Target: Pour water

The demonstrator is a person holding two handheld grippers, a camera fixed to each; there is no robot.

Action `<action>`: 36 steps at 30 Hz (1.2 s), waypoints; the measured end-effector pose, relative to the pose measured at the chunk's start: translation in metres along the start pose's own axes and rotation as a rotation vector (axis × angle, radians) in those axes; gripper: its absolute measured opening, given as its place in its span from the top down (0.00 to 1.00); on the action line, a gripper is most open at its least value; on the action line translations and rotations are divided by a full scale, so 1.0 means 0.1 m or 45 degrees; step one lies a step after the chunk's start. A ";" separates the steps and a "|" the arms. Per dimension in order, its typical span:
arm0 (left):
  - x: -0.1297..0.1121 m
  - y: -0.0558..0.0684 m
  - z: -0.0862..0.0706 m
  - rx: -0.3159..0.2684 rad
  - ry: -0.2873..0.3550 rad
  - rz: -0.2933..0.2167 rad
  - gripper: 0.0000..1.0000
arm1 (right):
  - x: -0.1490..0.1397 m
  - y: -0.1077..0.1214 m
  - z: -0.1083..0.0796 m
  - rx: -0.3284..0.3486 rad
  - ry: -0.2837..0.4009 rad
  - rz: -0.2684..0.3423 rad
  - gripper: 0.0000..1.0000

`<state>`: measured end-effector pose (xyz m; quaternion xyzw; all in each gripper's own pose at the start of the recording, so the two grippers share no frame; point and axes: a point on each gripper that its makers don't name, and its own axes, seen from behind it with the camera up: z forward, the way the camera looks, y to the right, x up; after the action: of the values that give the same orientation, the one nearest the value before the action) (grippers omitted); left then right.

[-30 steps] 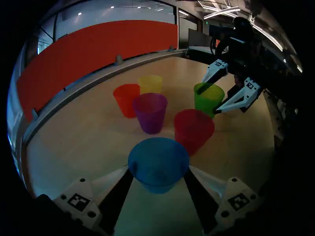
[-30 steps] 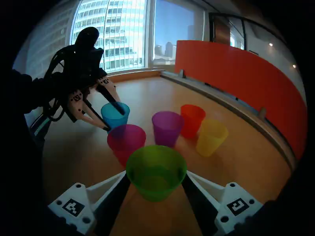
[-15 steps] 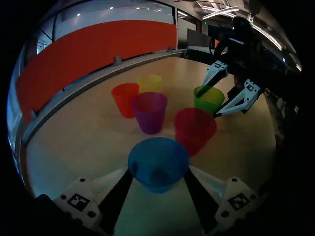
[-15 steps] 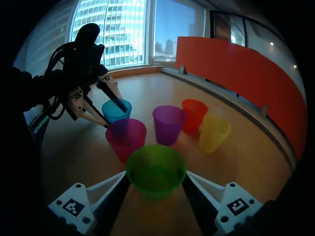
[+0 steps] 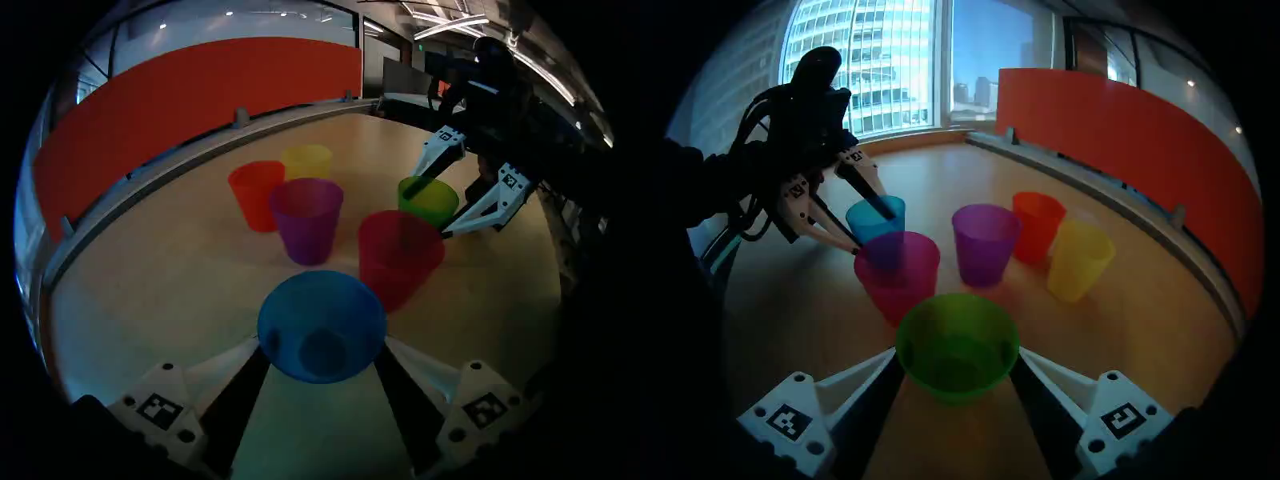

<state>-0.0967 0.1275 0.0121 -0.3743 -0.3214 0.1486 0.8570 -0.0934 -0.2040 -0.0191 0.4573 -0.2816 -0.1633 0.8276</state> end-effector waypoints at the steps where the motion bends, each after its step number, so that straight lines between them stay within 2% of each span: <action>1: -0.01 0.00 0.00 0.001 -0.004 0.002 0.15 | -0.01 0.00 0.00 -0.001 0.000 0.001 0.11; 13: -0.07 0.01 -0.01 -0.004 -0.026 -0.012 0.15 | -0.05 0.00 -0.03 -0.007 0.000 0.013 0.10; 18: -0.11 0.03 -0.04 -0.010 -0.038 -0.030 0.15 | -0.04 0.03 -0.04 -0.027 0.013 0.036 0.00; 21: -0.14 0.01 -0.07 0.001 -0.042 -0.039 0.15 | -0.04 0.03 -0.07 -0.030 0.018 0.047 0.00; 27: -0.22 0.02 -0.14 0.020 -0.047 -0.052 0.15 | -0.12 0.02 -0.17 -0.051 0.019 0.063 0.00; 36: -0.28 0.01 -0.34 0.081 -0.024 -0.089 0.15 | -0.24 0.01 -0.40 -0.101 0.027 0.096 0.00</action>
<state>-0.0949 0.0955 -0.0183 -0.3340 -0.3374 0.1323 0.8701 -0.0879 -0.1642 -0.0432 0.4151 -0.2832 -0.1384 0.8534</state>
